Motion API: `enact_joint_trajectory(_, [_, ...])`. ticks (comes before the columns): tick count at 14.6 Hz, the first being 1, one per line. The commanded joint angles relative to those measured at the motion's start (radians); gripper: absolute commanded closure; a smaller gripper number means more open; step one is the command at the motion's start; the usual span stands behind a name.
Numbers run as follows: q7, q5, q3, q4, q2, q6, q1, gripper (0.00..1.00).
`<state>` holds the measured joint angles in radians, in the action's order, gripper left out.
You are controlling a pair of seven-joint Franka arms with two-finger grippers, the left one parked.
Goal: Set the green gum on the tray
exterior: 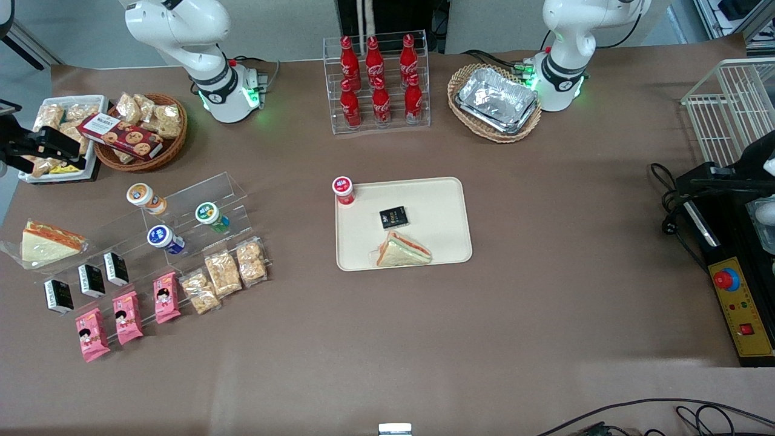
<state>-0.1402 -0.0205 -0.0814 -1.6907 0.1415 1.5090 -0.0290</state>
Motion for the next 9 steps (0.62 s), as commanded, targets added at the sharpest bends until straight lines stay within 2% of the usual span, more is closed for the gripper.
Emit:
enact_joint_trajectory(1, [0.002, 0.017, 0.003, 0.013, 0.009, -0.012, 0.003, 0.00])
enact_joint_trajectory(7, [-0.007, 0.050, 0.008, 0.006, 0.009, -0.010, 0.014, 0.00])
enact_joint_trajectory(9, [0.005, 0.050, 0.044, -0.010, 0.018, -0.012, 0.024, 0.00])
